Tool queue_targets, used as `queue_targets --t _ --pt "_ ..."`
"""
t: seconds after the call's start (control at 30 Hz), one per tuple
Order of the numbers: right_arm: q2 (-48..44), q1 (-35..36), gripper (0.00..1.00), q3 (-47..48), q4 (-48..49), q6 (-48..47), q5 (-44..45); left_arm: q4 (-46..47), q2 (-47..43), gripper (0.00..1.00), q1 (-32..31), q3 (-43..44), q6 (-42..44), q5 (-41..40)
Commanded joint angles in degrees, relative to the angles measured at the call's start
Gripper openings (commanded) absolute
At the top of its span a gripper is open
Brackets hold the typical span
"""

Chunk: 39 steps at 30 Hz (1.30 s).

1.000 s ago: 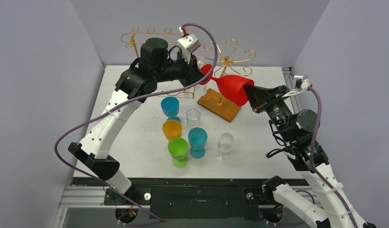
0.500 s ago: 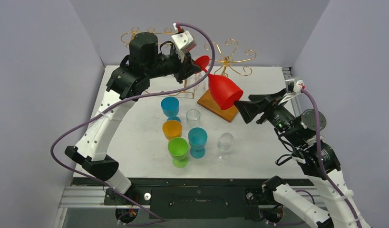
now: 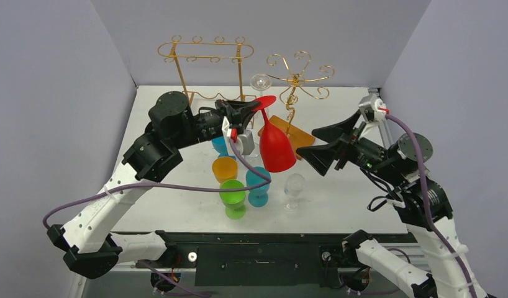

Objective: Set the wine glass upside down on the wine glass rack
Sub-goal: Turn the wine glass upside down at the wine rack.

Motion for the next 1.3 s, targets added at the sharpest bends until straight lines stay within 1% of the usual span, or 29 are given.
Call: queue_targets --t 0.0,0.13,0.2,0.4,0.67,1.03,1.07,1.17,1.2,1.23,1.27 --pt "5.49 0.53 0.80 -1.93 9.93 2.44 -4.68 11.34 -3.98 0.00 -2.66 -4.60 16.47 -0.81" --pt "6.66 2.55 0.80 -4.10 16.52 3.33 -7.53 10.91 -5.12 0.00 -4.77 -6.64 22.05 -0.60" --pt "6.49 3.76 0.80 -5.23 18.60 2.65 -8.11 10.13 -5.08 0.00 -5.52 -6.72 23.18 -0.84" --pt "6.16 6.42 0.81 -8.05 19.43 -1.40 -8.09 8.96 -4.94 0.00 -7.82 -7.39 27.23 -1.11" --pt "7.16 6.86 0.81 -9.84 16.54 -5.93 -8.42 9.12 -4.09 0.00 -9.59 -5.80 27.95 -1.23" --pt "8.33 6.86 0.81 -11.31 21.02 -5.16 -7.51 8.53 -4.40 0.00 -11.99 -5.72 28.95 -1.72" --pt "8.33 6.86 0.81 -11.22 21.22 -5.02 -7.21 8.47 -4.43 0.00 -12.00 -5.83 28.96 -1.89" --pt "8.04 6.79 0.73 -11.23 21.12 -5.11 -6.00 9.10 -4.82 0.00 -12.05 -6.79 28.90 -2.48" --pt "7.85 6.71 0.71 -11.42 20.85 -5.37 -5.19 9.83 -4.98 0.05 -12.06 -7.22 28.67 -2.61" --pt "7.56 6.50 0.69 -11.61 20.47 -5.73 -4.20 10.78 -5.09 0.12 -12.05 -7.67 28.22 -2.83" --pt "7.04 6.12 0.68 -11.90 20.17 -6.00 -3.00 12.04 -5.31 0.24 -11.99 -8.38 27.35 -3.04"
